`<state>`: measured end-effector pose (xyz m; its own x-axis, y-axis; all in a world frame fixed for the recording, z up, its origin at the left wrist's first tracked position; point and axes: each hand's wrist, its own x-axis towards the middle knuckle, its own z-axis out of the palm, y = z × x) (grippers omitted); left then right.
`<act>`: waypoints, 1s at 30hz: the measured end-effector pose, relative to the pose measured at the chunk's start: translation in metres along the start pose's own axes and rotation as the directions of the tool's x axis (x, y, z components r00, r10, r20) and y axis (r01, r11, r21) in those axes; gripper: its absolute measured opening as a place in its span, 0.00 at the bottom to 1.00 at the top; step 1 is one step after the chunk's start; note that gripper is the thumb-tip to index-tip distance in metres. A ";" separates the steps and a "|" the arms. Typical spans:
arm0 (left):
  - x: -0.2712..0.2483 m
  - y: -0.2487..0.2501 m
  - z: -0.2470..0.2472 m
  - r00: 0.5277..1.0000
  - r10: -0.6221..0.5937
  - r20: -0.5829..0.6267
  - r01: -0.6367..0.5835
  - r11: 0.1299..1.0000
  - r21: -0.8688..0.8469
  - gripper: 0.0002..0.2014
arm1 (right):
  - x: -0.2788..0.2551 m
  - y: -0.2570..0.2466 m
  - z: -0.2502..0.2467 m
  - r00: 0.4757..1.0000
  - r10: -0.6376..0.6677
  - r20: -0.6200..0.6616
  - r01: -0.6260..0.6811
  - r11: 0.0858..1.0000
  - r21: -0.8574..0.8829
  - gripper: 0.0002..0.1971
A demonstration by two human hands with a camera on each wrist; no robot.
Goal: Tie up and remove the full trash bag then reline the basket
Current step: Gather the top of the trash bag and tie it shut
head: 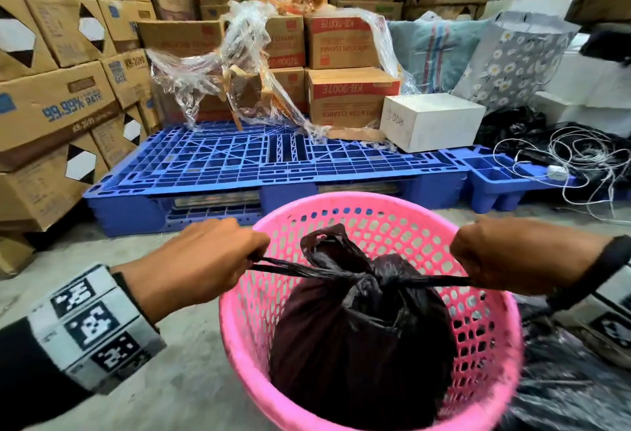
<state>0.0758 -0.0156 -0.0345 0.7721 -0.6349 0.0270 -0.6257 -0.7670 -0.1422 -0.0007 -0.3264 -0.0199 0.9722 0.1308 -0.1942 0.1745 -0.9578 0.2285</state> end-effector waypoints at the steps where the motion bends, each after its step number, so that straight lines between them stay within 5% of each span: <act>1: 0.002 0.001 -0.002 1.000 -0.007 0.010 0.007 1.000 0.013 0.03 | -0.002 0.001 0.002 1.000 0.009 0.011 -0.008 1.000 -0.020 0.18; 6: 0.006 -0.010 -0.004 0.994 0.084 0.071 -0.061 0.959 -0.276 0.06 | -0.004 0.010 0.003 0.999 0.037 -0.007 -0.036 0.999 0.027 0.15; 11: 0.001 -0.019 -0.023 0.972 0.125 0.200 0.101 0.548 -0.831 0.06 | -0.008 0.022 -0.017 0.993 -0.064 -0.104 0.105 0.880 0.463 0.11; 15: 0.004 -0.003 -0.033 0.990 0.005 0.140 0.134 0.270 -0.954 0.08 | -0.010 -0.002 -0.046 0.937 -0.218 -0.274 0.347 0.690 0.636 0.04; 19: 0.011 0.014 -0.036 0.984 0.003 0.179 0.177 0.137 -0.975 0.13 | -0.004 -0.031 -0.058 0.897 -0.286 -0.339 0.441 0.651 0.618 0.02; 23: 0.012 0.013 -0.037 0.971 -0.033 0.238 0.240 0.205 -0.949 0.15 | -0.003 -0.040 -0.063 0.885 -0.301 -0.354 0.463 0.632 0.621 0.02; 27: 0.003 -0.001 -0.035 0.954 0.033 0.298 0.247 0.477 -0.843 0.09 | -0.005 -0.037 -0.065 0.893 -0.276 -0.356 0.444 0.673 0.592 0.03; 30: -0.003 -0.010 -0.034 0.922 0.029 0.385 0.231 0.759 -0.608 0.09 | -0.006 -0.019 -0.068 0.907 -0.219 -0.360 0.390 0.761 0.518 0.04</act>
<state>0.0760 -0.0094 0.0006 0.7370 -0.5716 -0.3605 -0.3645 -0.7855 0.5001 0.0003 -0.2912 0.0413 0.8995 0.4209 0.1173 0.4310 -0.8108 -0.3961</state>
